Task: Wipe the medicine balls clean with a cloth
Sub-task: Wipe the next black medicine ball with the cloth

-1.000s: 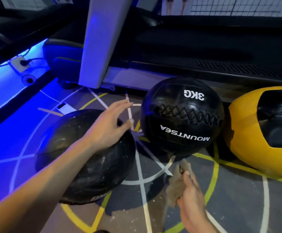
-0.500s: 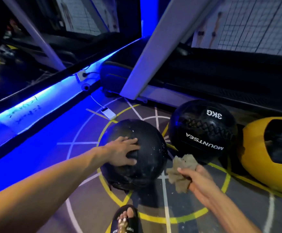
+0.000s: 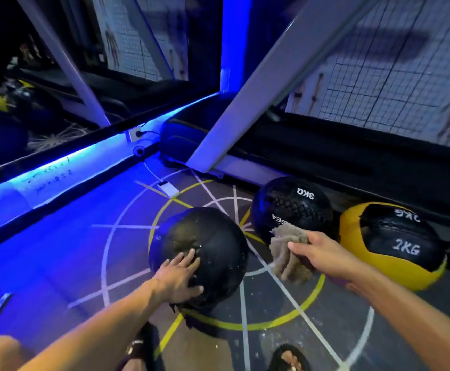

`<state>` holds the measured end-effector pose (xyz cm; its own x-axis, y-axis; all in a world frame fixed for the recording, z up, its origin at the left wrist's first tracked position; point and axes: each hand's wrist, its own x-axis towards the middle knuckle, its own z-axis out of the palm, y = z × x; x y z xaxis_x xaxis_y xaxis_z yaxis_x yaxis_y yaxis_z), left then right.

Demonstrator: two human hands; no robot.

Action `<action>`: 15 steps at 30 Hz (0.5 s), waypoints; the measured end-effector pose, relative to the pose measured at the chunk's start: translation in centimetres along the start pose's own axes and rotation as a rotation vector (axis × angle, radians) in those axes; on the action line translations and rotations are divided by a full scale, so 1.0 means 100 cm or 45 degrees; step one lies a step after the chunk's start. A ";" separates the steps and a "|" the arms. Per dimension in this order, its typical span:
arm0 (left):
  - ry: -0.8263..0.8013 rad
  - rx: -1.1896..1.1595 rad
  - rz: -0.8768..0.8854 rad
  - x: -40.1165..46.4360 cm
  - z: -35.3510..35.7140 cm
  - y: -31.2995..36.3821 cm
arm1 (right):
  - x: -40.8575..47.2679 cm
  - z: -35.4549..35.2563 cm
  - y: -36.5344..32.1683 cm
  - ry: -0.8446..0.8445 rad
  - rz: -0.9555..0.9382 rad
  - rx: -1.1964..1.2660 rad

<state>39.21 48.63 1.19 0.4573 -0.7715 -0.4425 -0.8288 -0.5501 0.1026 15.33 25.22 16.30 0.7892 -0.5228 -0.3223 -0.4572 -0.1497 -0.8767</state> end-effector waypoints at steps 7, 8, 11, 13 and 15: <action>0.046 -0.116 0.427 -0.040 0.028 0.008 | 0.049 0.076 0.013 -0.038 0.062 -0.296; 0.181 -0.214 0.441 -0.043 0.022 0.001 | 0.052 0.090 0.016 -0.023 0.047 -0.320; 0.602 -0.611 0.230 -0.040 0.005 -0.027 | 0.054 0.117 0.028 0.120 0.001 -0.368; 0.530 -0.747 0.044 -0.037 0.004 -0.046 | 0.050 0.124 0.032 0.208 -0.023 -0.442; 0.327 -0.760 0.009 -0.034 0.015 -0.057 | 0.046 0.128 0.031 0.245 -0.011 -0.443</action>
<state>41.89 54.92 0.74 0.5766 -0.7868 -0.2203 -0.5440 -0.5708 0.6150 22.79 33.05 7.57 0.7176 -0.6629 -0.2134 -0.5884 -0.4131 -0.6951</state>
